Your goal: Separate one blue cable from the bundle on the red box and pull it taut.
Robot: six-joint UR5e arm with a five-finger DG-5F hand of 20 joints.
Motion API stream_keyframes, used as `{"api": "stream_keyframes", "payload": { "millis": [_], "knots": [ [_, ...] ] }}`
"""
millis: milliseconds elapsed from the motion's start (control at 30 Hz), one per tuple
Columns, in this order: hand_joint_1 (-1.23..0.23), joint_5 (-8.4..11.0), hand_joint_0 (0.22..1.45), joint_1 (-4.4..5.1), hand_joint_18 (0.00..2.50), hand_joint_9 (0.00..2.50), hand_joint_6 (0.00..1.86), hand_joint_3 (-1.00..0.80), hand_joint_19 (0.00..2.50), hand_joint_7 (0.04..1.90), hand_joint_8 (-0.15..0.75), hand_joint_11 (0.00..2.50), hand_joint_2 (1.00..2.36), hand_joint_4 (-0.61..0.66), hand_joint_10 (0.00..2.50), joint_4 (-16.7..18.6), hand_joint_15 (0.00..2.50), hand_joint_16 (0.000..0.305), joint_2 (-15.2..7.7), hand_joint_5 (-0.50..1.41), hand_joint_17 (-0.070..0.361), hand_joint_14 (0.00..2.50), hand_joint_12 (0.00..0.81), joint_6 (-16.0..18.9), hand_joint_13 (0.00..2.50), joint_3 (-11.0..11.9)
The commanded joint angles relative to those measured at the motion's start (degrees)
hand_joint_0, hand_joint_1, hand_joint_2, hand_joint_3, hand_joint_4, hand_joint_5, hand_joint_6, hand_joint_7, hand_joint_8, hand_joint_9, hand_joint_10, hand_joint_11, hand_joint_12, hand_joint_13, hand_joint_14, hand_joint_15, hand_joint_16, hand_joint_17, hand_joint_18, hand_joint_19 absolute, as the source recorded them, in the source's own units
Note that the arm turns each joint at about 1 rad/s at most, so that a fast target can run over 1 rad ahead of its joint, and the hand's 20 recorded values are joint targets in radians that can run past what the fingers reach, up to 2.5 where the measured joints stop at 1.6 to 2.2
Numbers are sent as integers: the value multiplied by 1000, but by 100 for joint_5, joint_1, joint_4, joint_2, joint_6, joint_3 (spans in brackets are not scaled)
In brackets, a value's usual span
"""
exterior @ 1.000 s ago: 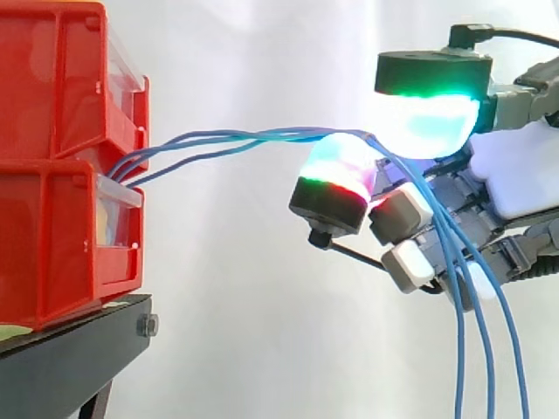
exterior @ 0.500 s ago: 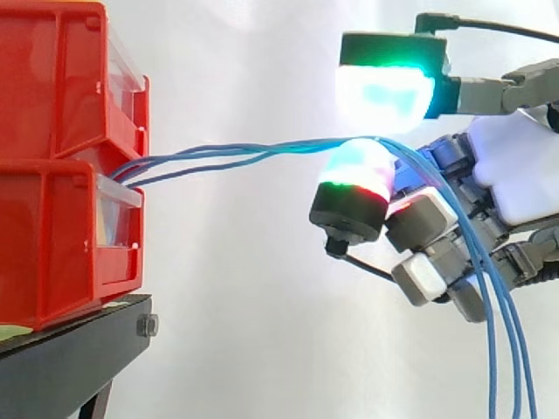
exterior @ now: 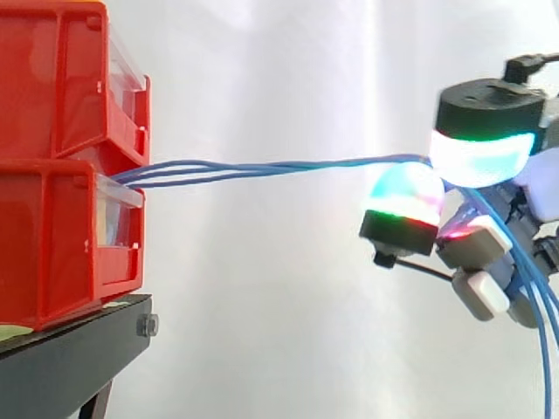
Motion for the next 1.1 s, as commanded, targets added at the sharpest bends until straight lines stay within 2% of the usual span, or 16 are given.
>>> {"api": "stream_keyframes", "payload": {
  "millis": [0, 67, 133, 233, 367, 433, 500, 667, 800, 933, 967, 1067],
  "knots": [
    [-938, 42, 767, -25, 847, 887, 874, -487, 683, 959, 312, 1052, 1000, 37, 19, 122, 631, 47, 101, -187, 105, 20, 365, -96, 860, -90],
    [-888, 42, 672, -42, 844, 916, 868, -500, 695, 1059, 317, 1065, 1000, 95, 19, 139, 644, 46, 101, -166, 103, 21, 362, -96, 861, -90],
    [-768, 42, 552, -51, 834, 943, 861, -500, 728, 1085, 338, 1055, 1000, 127, 18, 139, 659, 49, 83, -159, 109, 18, 384, -96, 870, -90],
    [-571, 42, 489, -51, 856, 976, 849, -500, 743, 1114, 365, 1050, 1000, 143, 18, 139, 651, 55, 101, -150, 123, 18, 417, -96, 897, -90],
    [-480, 42, 516, -51, 833, 982, 839, -500, 758, 1124, 363, 1050, 1000, 135, 18, 148, 659, 54, 101, -148, 121, 17, 413, -96, 891, -90],
    [-499, 42, 552, -51, 814, 990, 835, -500, 782, 1146, 356, 1054, 1000, 129, 18, 174, 664, 52, 101, -147, 116, 19, 404, -96, 883, -90],
    [-572, 42, 602, -51, 806, 990, 834, -384, 782, 1149, 346, 1058, 1007, 118, 20, 174, 669, 50, 101, -146, 112, 18, 392, -96, 885, -90],
    [-715, 42, 603, -42, 910, 1002, 843, -141, 742, 1175, 375, 1064, 1014, 95, 17, 174, 653, 55, 101, -143, 124, 18, 413, -105, 928, -90],
    [-776, 95, 620, -25, 915, 992, 868, -54, 733, 1177, 366, 1080, 1019, 47, 17, 183, 654, 53, 101, -150, 118, 17, 408, -105, 923, -90],
    [-857, 332, 661, -16, 879, 925, 898, -43, 723, 1133, 328, 1085, 1024, -108, 19, 359, 653, 48, 83, -170, 109, 20, 382, -70, 880, -81],
    [-900, 464, 693, -7, 866, 910, 910, -56, 709, 1177, 319, 1072, 1025, -115, 18, 491, 654, 47, 83, -185, 107, 18, 374, -17, 867, -81],
    [-915, 666, 738, 2, 854, 885, 909, -184, 691, 1099, 315, 1058, 1021, -93, 18, 702, 638, 47, 83, -195, 106, 18, 369, 36, 849, -81]
  ]
}}
